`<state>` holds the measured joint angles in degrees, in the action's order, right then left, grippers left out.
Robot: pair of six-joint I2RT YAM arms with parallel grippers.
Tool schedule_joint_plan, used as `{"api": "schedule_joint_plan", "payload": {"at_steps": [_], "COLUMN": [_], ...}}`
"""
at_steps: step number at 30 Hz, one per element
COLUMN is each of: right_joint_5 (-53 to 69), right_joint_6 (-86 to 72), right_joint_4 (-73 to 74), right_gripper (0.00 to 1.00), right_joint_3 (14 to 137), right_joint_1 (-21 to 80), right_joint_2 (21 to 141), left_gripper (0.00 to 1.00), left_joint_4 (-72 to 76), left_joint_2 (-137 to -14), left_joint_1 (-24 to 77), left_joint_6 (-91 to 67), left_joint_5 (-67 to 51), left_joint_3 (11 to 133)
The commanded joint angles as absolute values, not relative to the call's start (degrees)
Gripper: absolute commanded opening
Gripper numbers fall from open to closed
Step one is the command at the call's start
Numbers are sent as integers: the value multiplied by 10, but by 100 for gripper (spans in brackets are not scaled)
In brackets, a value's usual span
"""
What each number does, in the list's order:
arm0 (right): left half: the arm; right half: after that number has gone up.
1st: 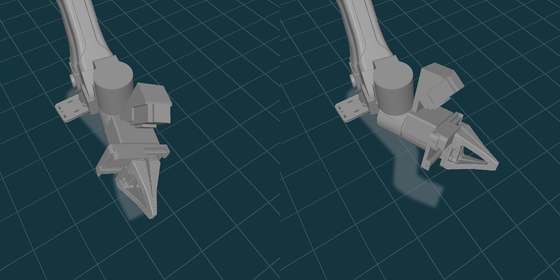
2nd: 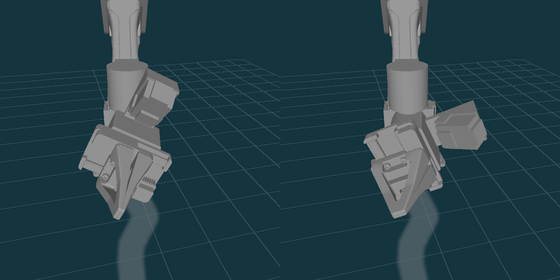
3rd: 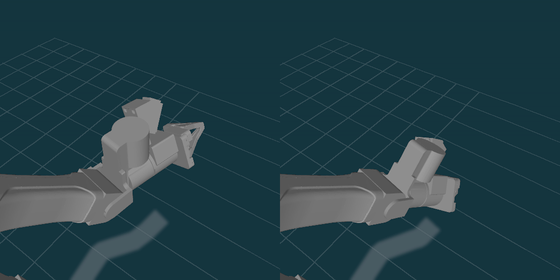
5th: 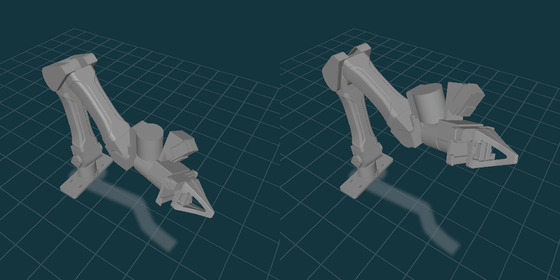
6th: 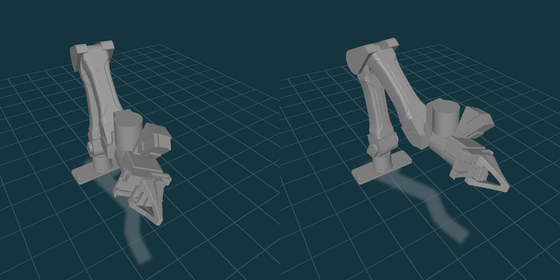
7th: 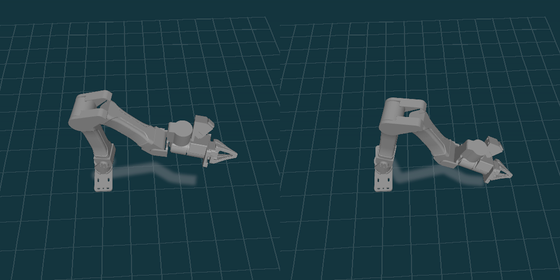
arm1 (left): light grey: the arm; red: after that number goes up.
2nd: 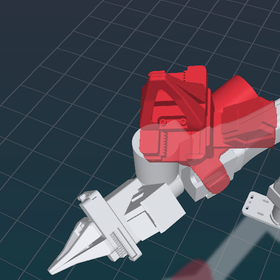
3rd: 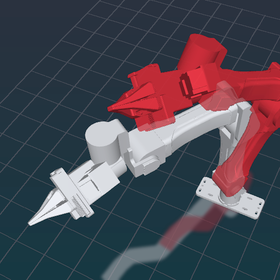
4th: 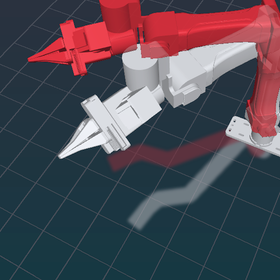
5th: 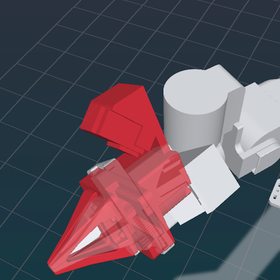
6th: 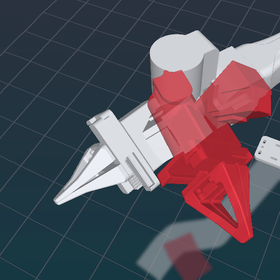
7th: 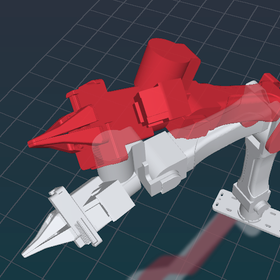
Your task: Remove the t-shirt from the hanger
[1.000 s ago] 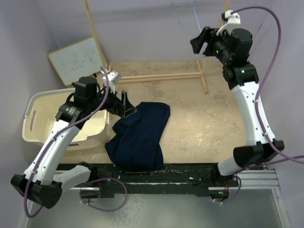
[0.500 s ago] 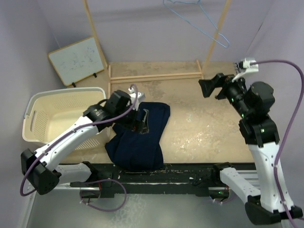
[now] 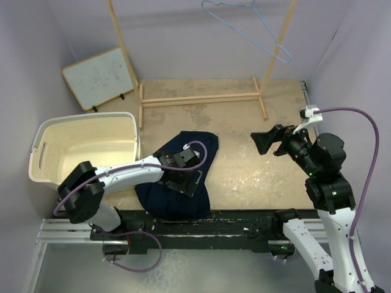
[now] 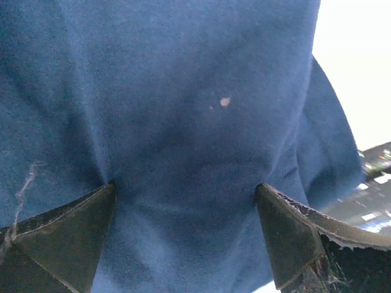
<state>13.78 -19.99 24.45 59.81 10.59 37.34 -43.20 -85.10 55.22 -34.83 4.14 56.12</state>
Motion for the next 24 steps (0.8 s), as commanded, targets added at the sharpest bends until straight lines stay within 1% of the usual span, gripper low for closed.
{"api": "schedule_joint_plan", "payload": {"at_steps": [1, 3, 4, 5, 6, 7, 8, 13, 17, 19, 22, 24], "right_joint_5": [167, 161, 158, 155, 154, 151, 149, 142, 144, 150, 158, 160], "right_joint_6": [-205, -204, -202, -201, -200, -199, -198, -198, -206, -212, -217, -219], "right_joint_4": [234, 234, 235, 236, 237, 237, 237, 237, 228, 221, 215, 214], "right_gripper": [100, 100, 100, 100, 100, 100, 100, 100, 100, 100, 99, 99], "right_joint_3": [593, 592, 592, 592, 592, 590, 590, 585, 582, 581, 581, 582], "right_joint_1": [107, 108, 107, 107, 107, 107, 107, 107, 107, 107, 107, 107], "right_joint_2": [353, 351, 351, 351, 351, 352, 353, 356, 361, 365, 374, 377], "left_gripper": [99, 99, 94, 82, 62, 24, 1, 0, 0, 0, 0, 0], "left_joint_4": [-429, -423, -419, -413, -405, -398, -399, -427, -503, -521, -510, -519], "left_joint_2": [-887, -906, -915, -922, -930, -933, -935, -882, -814, -791, -759, -748], "left_joint_1": [562, 563, 563, 564, 564, 564, 564, 563, 544, 510, 428, 377], "left_joint_6": [-390, -392, -392, -390, -386, -384, -389, -392, -352, -311, -239, -209], "left_joint_5": [112, 116, 117, 116, 112, 105, 107, 163, 264, 275, 238, 235], "left_joint_3": [545, 537, 533, 529, 526, 524, 526, 570, 680, 745, 822, 871]}}
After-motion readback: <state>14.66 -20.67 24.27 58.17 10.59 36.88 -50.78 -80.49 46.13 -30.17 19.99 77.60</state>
